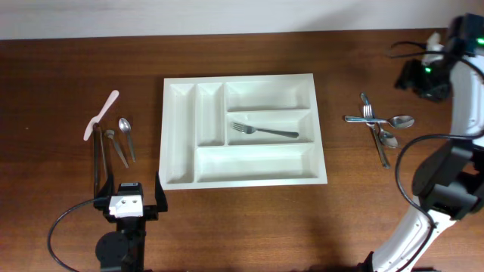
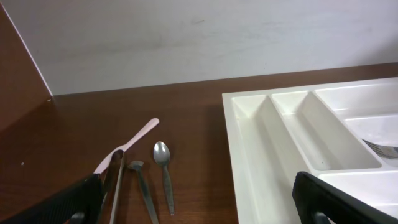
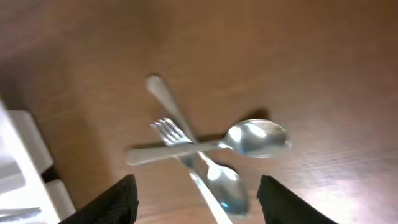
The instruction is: Pack container
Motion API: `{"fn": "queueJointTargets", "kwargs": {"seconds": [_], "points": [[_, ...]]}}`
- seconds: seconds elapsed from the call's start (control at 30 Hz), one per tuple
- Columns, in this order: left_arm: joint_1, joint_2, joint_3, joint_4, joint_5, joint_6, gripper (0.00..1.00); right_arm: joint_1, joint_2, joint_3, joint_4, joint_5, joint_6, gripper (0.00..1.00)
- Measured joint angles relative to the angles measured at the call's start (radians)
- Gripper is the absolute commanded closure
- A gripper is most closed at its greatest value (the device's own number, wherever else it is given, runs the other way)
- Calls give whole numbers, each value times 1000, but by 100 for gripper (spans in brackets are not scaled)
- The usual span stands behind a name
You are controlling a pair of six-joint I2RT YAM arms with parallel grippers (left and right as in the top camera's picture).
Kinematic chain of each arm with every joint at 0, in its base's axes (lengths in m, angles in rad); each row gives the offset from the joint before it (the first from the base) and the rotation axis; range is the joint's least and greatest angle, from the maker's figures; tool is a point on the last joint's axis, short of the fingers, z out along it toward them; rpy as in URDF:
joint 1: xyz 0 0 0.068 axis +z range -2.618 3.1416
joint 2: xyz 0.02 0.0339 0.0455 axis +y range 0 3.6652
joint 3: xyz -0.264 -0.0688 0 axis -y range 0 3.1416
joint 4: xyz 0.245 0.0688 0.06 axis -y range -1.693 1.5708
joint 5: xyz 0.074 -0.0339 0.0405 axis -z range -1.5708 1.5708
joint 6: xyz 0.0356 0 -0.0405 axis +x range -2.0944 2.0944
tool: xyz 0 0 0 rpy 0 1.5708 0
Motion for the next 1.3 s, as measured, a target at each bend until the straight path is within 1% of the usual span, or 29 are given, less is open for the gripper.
{"fn": "queueJointTargets", "kwargs": {"seconds": [0.17,0.63,0.87,1.3], "points": [[0,0,0,0,0,0,1,-39,13,-5,-13,0,0,37],[0,0,0,0,0,0,1,-41,167,-67,10,-18,6,39],[0,0,0,0,0,0,1,-60,169,-67,37,-24,7,39],[0,0,0,0,0,0,1,-174,169,-67,41,-23,17,39]]}}
